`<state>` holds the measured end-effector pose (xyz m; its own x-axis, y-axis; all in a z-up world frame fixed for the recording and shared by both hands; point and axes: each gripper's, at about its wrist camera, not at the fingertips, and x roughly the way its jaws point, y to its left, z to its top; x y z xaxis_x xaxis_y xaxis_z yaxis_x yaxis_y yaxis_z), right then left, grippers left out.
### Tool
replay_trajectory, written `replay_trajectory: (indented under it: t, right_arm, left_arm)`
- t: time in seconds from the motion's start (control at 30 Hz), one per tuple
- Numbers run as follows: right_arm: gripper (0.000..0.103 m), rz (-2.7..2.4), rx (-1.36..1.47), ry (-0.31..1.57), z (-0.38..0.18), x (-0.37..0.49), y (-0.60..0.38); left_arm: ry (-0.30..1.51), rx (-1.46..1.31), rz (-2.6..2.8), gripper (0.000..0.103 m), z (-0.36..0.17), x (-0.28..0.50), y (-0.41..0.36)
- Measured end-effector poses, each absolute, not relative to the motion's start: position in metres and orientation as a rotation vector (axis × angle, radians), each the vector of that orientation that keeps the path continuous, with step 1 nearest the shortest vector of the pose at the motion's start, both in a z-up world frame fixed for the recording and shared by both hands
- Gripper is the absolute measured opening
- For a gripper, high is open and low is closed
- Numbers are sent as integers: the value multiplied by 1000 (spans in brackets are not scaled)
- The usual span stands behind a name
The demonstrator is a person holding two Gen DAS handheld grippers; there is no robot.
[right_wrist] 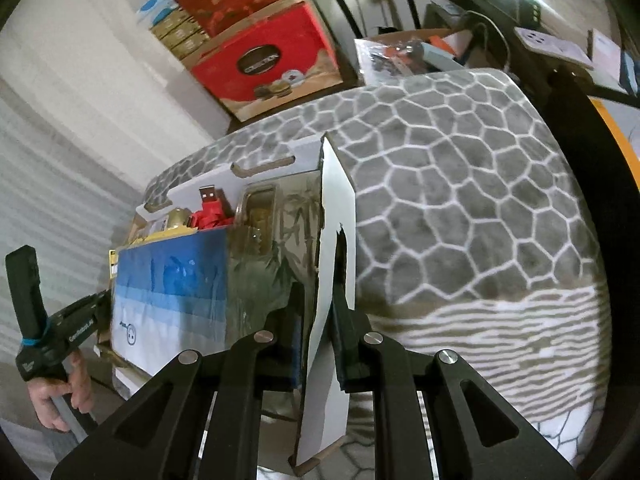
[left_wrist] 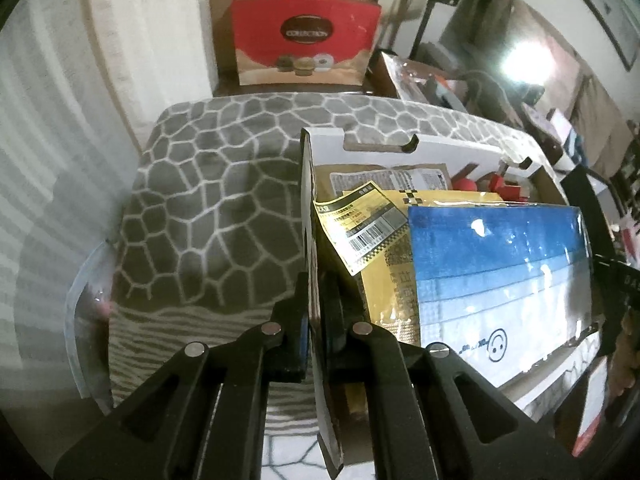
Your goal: Organize objects
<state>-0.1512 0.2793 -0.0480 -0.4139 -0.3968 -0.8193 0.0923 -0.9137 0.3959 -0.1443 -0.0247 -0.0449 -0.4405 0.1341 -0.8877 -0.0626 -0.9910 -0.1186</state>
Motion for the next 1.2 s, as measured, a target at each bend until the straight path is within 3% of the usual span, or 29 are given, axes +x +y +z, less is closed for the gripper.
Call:
replay_trajectory:
  t: [0.4, 0.47, 0.57, 0.7, 0.77, 0.83, 0.93, 1.03, 1.2]
  right_arm:
    - [13, -2441, 1470, -405, -51, -146, 295]
    - [16, -2446, 1466, -414, -51, -147, 297]
    - [47, -2496, 1452, -403, -43, -146, 297]
    - [53, -2589, 1383, -336, -24, -135, 299]
    - [59, -2630, 1348, -291, -15, -127, 298]
    - [65, -2662, 1306, -235, -6, -116, 292]
    - [72, -2697, 1266, -192, 2, -102, 285]
    - [80, -2732, 1230, -192, 9, -86, 280]
    - [83, -2771, 1175, -208, 17, -61, 278]
  left_arm:
    - [-54, -1594, 2596, 4, -49, -147, -9]
    - [-71, -1593, 2609, 14, -47, -145, -11]
    - [-105, -1586, 2677, 40, -44, -140, -23]
    - [-170, -1510, 2711, 52, -31, -127, -34]
    - [-148, -1461, 2740, 68, -22, -119, -32]
    - [-120, -1404, 2768, 77, -12, -110, -28]
    - [-88, -1335, 2805, 80, 2, -94, -21]
    - [-87, -1273, 2828, 95, 11, -78, -17]
    - [-106, -1231, 2826, 97, 18, -56, -9]
